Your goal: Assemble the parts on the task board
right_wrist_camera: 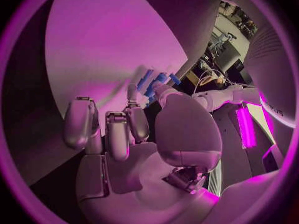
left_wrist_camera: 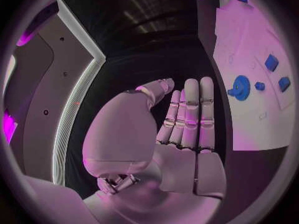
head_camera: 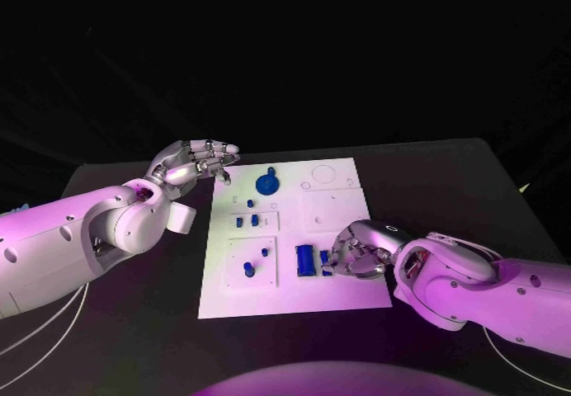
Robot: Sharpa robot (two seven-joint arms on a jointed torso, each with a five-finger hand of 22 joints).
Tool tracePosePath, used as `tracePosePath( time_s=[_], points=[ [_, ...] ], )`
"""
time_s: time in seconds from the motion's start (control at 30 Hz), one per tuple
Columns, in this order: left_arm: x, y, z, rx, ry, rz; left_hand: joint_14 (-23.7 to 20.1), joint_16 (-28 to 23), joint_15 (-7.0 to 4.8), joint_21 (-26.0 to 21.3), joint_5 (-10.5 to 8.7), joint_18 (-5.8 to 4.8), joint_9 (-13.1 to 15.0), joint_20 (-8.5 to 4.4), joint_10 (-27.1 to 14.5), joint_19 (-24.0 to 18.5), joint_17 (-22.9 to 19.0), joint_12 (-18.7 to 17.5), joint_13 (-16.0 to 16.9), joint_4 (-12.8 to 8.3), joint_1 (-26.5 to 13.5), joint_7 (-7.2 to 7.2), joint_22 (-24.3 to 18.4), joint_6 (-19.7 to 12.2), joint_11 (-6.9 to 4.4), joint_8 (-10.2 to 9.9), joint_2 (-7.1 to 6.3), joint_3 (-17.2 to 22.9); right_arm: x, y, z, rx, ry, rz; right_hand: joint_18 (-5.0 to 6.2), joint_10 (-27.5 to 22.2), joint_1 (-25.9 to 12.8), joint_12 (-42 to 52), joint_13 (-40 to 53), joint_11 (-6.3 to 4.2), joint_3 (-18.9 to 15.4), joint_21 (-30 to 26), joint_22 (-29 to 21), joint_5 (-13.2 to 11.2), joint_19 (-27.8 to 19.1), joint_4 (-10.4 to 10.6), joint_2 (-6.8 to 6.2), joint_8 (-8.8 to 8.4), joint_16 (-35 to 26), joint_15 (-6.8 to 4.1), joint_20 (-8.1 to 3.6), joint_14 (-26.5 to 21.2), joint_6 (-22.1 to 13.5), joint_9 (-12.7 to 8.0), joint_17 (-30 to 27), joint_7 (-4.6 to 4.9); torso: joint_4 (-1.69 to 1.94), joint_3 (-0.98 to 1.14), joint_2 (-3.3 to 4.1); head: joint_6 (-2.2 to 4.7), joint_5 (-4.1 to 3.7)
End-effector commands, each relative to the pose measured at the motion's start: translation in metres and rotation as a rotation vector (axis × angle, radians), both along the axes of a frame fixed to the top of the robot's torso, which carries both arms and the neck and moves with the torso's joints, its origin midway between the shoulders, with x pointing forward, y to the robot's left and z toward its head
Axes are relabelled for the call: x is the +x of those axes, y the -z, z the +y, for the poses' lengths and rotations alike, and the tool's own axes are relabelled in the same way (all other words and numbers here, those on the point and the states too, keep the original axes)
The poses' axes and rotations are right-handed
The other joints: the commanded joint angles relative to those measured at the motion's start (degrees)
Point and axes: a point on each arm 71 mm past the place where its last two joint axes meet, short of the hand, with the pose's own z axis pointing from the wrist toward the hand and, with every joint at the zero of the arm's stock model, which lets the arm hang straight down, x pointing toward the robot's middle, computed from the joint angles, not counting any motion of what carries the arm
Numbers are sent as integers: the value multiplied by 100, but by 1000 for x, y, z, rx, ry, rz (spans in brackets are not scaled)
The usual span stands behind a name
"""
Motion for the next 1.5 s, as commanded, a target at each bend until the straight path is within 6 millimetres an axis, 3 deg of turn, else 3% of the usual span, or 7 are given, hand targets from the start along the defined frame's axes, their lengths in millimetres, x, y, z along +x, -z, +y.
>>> tracePosePath(
  time_s=[0.03,0.63,1.0,1.03,1.27,1.3,1.5],
  points=[
    [-1,0,-2,-10,17,-7,-42,28,5,-4,27,33,-5,26,-38,-34,-8,24,6,9,-48,52,5,-59,-8,28,38,42,7,-10,0,169,-22,-60,85,-75,-58,-126,406,30,-126,-296,832,47,-94,8,3,-28,-88,53,17,389,-97,3,618,27,1,-33,-9,54,-5],
    [9,31,15,-129,-142,33,-1143,-2728,345,-2412,-25,8,-38,470,406,-729,-1050,-576,-450,435,-225,74,-1456,-197,97,219,-85,130,115,-14,-45,869,296,101,614,-2804,1691,-5156,-3833,732,721,-5904,-1981,38,-2455,-127,300,-542,-5338,769,712,-2296,-1156,-729,-4146,666,-38,-338,-263,672,16],
    [22,46,20,-174,-266,24,-1503,-4668,649,-4306,-29,-46,-302,765,519,-755,-1271,-2047,-457,588,-169,4,-2674,-334,270,-295,-100,-38,155,-12,-61,944,343,60,654,-2866,1356,-6420,-6286,1051,1065,-6198,-4225,-95,-3365,-701,330,-1198,-7461,1268,1258,-3061,-1002,-1520,-5473,815,10,-375,-394,759,113],
    [19,47,17,-125,-204,52,-5938,-6252,-390,-5597,-1443,-1023,-1296,-892,-4556,-4985,-2149,-3239,-813,63,-2495,-1165,-3283,-4557,-871,-2297,948,-3061,153,-11,-62,847,371,35,-393,-8340,-861,-7160,-7491,37,-1608,-6551,-7494,-834,-8269,-1656,1071,-2142,-8639,425,-227,-8401,-5691,-4150,-7493,-397,-7,-371,-344,764,61],
    [15,47,11,-108,-231,51,-5938,-6252,-390,-5597,-1443,-1023,-1296,-892,-4556,-4985,-2149,-3239,-813,63,-3672,-1165,-3283,-4557,-871,-2297,948,-3061,144,-11,-48,905,391,23,-393,-8340,-2074,-7160,-7491,37,-1608,-6551,-7494,-834,-8269,-1656,1071,-2142,-8639,425,-227,-8401,-5691,-4150,-7493,-397,-21,-349,-522,888,142],
    [14,47,9,-103,-239,50,-5938,-6252,-390,-5597,-1443,-1023,-1296,-892,-4556,-4985,-2149,-3239,-813,63,-7824,-1165,-3283,-4557,-871,-2297,948,-3061,142,-12,-45,920,397,20,-393,-8340,-6149,-7160,-7491,37,-1608,-6551,-7494,-834,-8269,-1656,1071,-2142,-8639,425,-227,-8401,-5691,-4150,-7493,-397,-25,-342,-570,921,163],
    [2,46,-6,-60,-306,46,-5938,-6252,-390,-5597,-1443,-1023,-1296,-892,-4556,-4985,-2149,-3239,-813,63,-7824,-1165,-3283,-4557,-871,-2297,948,-3061,117,-16,-15,1040,458,3,-393,-8340,-6149,-7160,-7491,37,-1608,-6551,-7494,-834,-8269,-1656,1071,-2142,-8639,425,-227,-8401,-5691,-4150,-7493,-397,-49,-303,-880,1136,303]
  ],
)
